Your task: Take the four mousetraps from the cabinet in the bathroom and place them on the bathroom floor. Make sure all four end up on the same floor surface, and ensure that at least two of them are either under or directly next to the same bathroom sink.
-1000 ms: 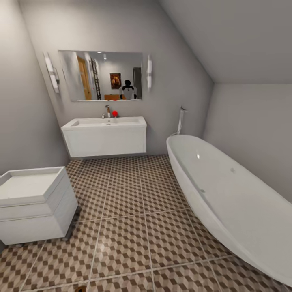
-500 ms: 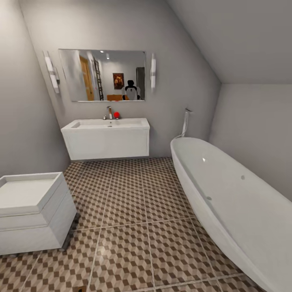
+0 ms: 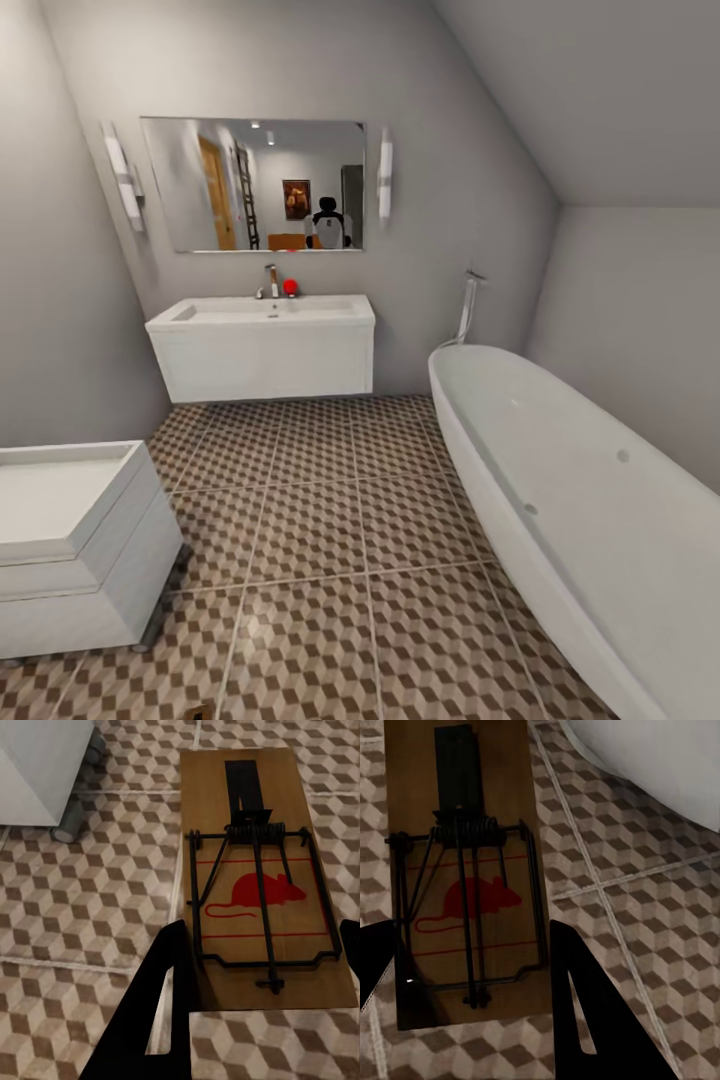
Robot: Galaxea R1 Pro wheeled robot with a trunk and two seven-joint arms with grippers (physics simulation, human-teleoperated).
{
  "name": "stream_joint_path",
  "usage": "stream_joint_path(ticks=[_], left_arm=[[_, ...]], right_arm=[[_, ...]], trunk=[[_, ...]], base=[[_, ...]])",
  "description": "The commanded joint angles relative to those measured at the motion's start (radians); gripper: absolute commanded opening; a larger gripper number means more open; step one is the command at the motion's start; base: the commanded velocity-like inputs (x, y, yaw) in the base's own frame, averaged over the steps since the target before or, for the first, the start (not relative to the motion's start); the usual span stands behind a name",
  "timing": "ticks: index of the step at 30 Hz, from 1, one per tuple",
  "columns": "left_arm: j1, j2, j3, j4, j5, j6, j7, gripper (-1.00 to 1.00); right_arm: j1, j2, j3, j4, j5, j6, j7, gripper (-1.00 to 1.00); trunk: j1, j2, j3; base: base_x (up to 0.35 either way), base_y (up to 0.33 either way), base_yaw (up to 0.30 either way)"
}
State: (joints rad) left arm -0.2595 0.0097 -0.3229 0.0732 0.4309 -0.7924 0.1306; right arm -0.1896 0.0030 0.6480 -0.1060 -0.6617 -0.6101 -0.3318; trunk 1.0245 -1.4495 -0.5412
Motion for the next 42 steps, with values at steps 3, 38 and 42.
stream_joint_path(ticks=[3,38,42], left_arm=[[-0.001,-0.001,-0.008,0.002,-0.001,-0.004,0.009,-1.0],[-0.001,-0.001,-0.008,0.003,-0.001,-0.003,0.009,-1.0],[-0.001,-0.001,-0.008,0.003,-0.001,-0.003,0.009,-1.0]], right_arm=[[-0.001,0.0,0.009,0.0,-0.006,-0.002,-0.004,-1.0],[-0.001,0.0,0.009,0.0,-0.006,-0.002,-0.005,-1.0],[-0.001,0.0,0.009,0.0,-0.005,-0.002,-0.004,-1.0]], trunk=[[0.0,0.0,-0.001],[0.0,0.0,-0.001],[0.0,0.0,-0.001]], base=[[0.282,0.035,0.005],[0.268,0.024,0.038],[0.24,-0.084,0.036]])
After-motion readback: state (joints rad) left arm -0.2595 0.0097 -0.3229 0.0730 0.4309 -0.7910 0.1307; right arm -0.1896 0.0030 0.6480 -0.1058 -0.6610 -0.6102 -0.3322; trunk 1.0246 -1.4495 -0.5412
